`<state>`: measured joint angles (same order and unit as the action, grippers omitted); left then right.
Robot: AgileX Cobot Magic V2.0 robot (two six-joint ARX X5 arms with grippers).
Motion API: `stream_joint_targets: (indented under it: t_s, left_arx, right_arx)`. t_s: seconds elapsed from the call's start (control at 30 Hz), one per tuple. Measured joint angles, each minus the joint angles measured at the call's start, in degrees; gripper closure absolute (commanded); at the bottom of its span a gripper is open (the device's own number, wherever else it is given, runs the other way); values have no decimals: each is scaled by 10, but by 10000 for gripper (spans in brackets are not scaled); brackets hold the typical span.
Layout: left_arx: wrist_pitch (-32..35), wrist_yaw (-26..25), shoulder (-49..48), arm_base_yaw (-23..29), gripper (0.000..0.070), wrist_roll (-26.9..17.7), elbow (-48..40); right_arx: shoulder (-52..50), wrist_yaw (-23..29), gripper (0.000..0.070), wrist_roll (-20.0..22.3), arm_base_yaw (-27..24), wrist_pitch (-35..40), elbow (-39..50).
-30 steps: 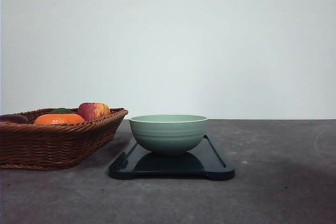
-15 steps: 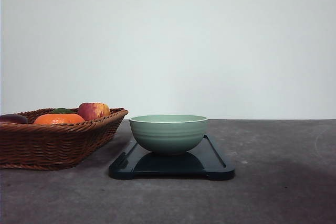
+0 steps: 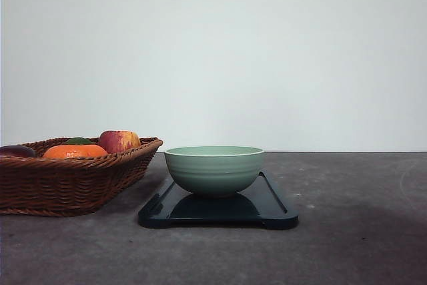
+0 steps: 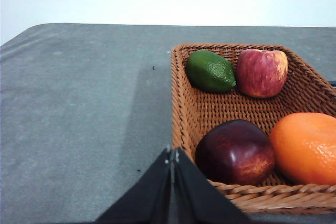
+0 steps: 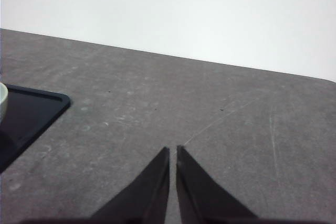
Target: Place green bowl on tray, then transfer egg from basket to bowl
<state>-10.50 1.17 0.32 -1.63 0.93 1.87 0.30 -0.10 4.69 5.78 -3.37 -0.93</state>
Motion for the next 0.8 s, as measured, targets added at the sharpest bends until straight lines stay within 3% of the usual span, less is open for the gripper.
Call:
stream_joint_targets:
  t_s: [0.8]
  left_arx:
    - [0,0,0,0,700,0,0]
  right_arx:
    - [0,0,685,0,0,0,0]
